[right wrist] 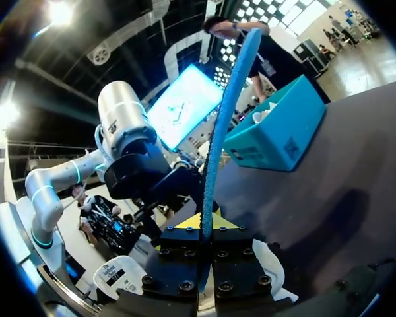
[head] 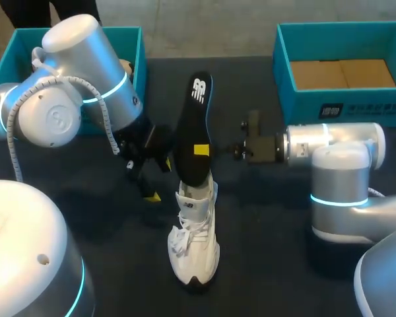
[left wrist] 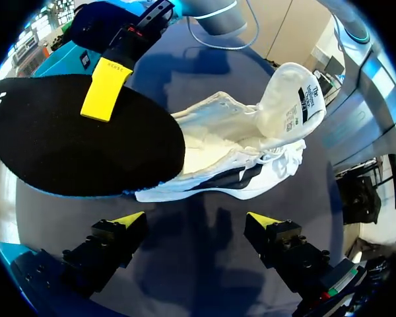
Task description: Take the shoe out of the shoebox, open the shoe tongue, remove and reinsert the insole, then place the shoe into the shoebox
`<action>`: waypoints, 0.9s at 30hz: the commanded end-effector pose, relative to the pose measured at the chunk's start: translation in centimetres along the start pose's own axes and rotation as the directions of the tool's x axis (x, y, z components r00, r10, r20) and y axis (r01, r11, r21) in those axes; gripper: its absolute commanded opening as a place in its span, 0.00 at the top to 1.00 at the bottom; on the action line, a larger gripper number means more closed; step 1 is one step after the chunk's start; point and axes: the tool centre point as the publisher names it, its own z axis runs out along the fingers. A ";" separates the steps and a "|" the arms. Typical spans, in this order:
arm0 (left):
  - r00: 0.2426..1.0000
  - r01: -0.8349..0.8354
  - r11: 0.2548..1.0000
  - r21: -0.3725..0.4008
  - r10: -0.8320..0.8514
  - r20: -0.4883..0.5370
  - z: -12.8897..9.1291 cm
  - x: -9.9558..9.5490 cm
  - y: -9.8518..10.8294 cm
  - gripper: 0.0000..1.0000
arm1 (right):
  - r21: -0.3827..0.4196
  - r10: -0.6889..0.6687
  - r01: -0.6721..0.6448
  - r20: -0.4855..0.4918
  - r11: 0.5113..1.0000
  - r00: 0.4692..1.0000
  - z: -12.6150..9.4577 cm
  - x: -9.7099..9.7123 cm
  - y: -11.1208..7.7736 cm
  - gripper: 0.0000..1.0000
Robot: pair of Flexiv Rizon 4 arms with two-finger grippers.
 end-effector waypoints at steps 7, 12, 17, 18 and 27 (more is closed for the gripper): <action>1.000 0.001 1.000 -0.003 -0.001 0.002 0.0 0.1 0.0 0.00 | 0.065 -0.019 0.021 -0.031 0.998 0.999 0.2 -0.6 -0.2 1.00; 1.000 0.001 1.000 -0.003 -0.001 0.002 0.0 0.1 0.0 0.00 | 0.080 -0.021 0.024 -0.042 0.996 0.999 0.2 -0.9 -0.4 1.00; 1.000 0.001 1.000 -0.003 -0.001 0.002 0.0 0.1 0.0 0.00 | 0.096 -0.030 0.034 -0.050 0.995 0.998 0.2 -1.0 -0.7 1.00; 1.000 0.001 1.000 -0.003 -0.001 0.002 0.0 0.1 0.0 0.00 | 0.100 -0.031 0.036 -0.053 0.994 0.998 0.2 -1.0 -0.7 1.00; 1.000 0.001 1.000 -0.003 -0.001 0.002 0.0 0.1 0.0 0.00 | 0.106 -0.031 0.038 -0.068 0.994 0.997 0.3 -1.1 -1.6 1.00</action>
